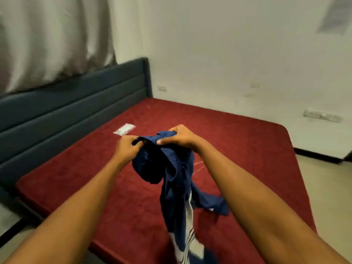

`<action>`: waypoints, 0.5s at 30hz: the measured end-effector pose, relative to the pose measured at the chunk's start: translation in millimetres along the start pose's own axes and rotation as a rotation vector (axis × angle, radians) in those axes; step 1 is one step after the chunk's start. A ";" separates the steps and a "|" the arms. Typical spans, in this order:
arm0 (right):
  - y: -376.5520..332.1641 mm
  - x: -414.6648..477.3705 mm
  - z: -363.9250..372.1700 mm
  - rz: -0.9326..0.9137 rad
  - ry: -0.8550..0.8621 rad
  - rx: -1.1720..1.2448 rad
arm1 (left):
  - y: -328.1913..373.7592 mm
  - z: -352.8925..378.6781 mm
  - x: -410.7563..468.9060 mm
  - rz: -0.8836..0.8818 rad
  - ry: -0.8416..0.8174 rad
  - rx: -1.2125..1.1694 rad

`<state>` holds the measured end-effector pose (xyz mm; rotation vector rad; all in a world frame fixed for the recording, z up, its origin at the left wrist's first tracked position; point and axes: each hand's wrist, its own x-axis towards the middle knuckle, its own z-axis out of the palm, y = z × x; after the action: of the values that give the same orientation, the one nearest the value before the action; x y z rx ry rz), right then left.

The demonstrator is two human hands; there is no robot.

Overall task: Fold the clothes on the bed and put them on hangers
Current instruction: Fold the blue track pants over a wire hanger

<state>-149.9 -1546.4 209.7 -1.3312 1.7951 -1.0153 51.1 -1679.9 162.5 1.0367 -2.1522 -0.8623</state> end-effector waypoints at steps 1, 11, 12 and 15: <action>-21.3 7.4 6.7 -0.018 0.000 -0.059 | 10.7 -29.9 8.7 0.033 0.048 0.053; -210.2 67.8 94.8 -0.318 0.035 0.013 | 92.1 -248.1 27.9 0.175 0.176 0.186; -222.1 71.8 97.9 -0.348 0.009 0.019 | 94.8 -265.2 28.3 0.170 0.169 0.182; -248.6 88.8 105.4 -0.438 -0.019 0.045 | 103.6 -307.6 26.8 0.144 0.095 0.194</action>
<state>28.2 -1695.9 373.1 -1.7423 1.4858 -1.2550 217.0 -1742.0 435.8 0.9801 -2.2307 -0.5353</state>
